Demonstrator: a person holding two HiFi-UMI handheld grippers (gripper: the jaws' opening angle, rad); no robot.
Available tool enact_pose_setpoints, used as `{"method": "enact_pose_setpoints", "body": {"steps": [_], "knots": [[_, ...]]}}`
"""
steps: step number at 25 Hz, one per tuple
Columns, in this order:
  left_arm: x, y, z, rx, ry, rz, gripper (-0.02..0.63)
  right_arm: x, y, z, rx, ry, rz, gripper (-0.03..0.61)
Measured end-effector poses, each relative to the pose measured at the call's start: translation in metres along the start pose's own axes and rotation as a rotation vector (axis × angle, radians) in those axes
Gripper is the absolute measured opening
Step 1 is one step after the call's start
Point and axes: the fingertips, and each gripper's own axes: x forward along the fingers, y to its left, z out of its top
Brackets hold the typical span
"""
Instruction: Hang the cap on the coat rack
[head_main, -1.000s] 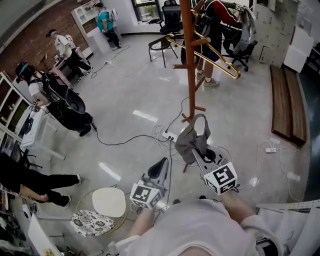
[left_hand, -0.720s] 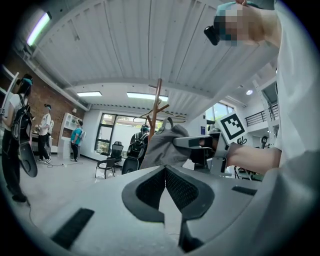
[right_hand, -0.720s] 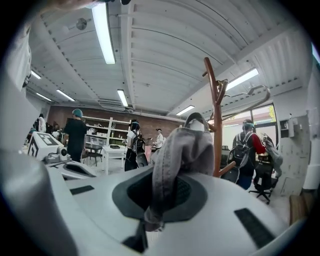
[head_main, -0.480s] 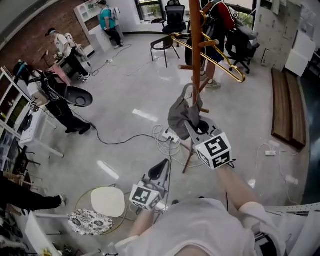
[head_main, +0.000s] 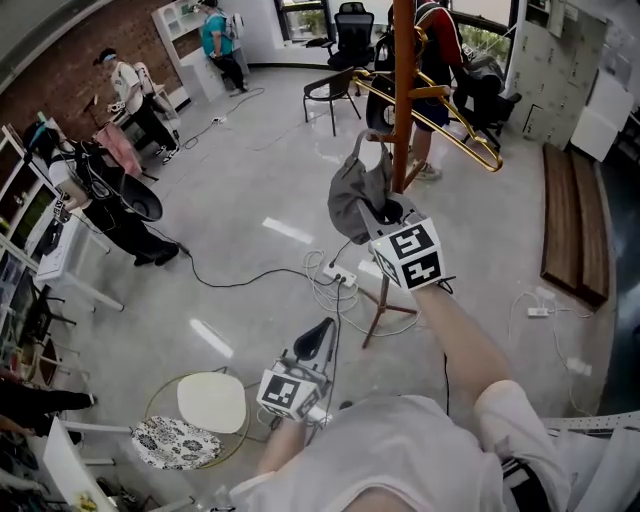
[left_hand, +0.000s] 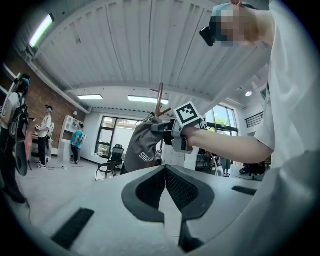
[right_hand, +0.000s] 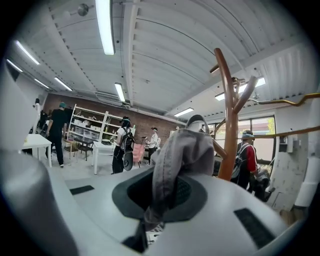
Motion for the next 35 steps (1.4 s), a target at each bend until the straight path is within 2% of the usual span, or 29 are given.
{"method": "enact_pose_setpoints", "body": {"steps": [7,17,35], "knots": [[0.001,0.013,-0.005,-0.018,0.006,0.019,0.011,0.027,-0.015,-0.015,0.012,0.044,-0.051,0.026],[0.009,0.018,-0.008,-0.022,0.018,0.003,0.011,0.032,-0.041,-0.048,0.062,0.101,-0.136,0.026],[0.016,0.011,-0.007,-0.027,0.015,-0.007,0.011,0.023,-0.047,-0.050,0.066,0.091,-0.133,0.026]]}}
